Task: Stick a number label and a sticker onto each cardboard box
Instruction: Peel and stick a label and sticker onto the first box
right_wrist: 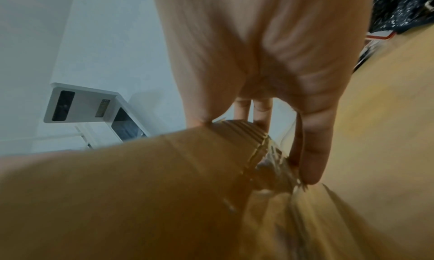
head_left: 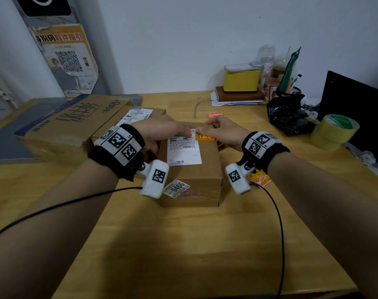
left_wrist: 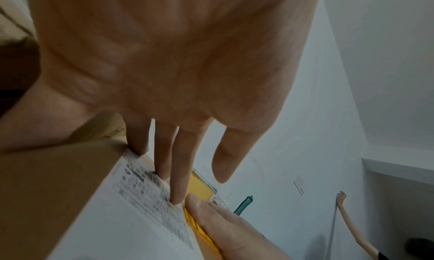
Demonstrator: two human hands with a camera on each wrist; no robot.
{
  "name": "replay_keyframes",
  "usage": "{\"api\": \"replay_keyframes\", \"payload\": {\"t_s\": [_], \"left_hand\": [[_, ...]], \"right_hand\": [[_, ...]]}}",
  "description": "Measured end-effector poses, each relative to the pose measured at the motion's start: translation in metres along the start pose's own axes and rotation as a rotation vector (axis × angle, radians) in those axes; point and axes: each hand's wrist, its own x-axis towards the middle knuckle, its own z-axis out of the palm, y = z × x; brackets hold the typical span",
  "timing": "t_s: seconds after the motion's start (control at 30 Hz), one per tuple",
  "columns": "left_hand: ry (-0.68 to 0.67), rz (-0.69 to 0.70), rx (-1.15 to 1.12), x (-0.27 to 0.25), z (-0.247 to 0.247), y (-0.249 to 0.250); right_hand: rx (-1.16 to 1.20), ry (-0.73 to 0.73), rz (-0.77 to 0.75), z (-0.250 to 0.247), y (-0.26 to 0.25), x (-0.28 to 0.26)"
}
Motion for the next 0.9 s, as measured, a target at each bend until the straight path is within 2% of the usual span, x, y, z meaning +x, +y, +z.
{"api": "replay_keyframes", "payload": {"t_s": [0.3, 0.53, 0.63, 0.73, 0.9], "left_hand": [[-0.067, 0.000, -0.095, 0.003, -0.005, -0.006], [-0.003, 0.022, -0.175, -0.001, 0.001, -0.009], [-0.012, 0.029, -0.179, -0.003, 0.001, -0.010], [-0.021, 0.039, -0.204, -0.003, 0.000, -0.010], [-0.021, 0.057, -0.219, -0.002, 0.000, -0.012]], "right_hand": [[0.078, 0.027, -0.054, -0.007, 0.005, 0.012], [0.124, 0.057, -0.138, -0.011, 0.015, 0.012], [0.159, -0.029, -0.094, -0.013, 0.012, -0.002], [0.041, -0.115, -0.030, -0.009, 0.010, -0.009], [0.080, -0.086, -0.006, -0.002, 0.011, -0.001]]}}
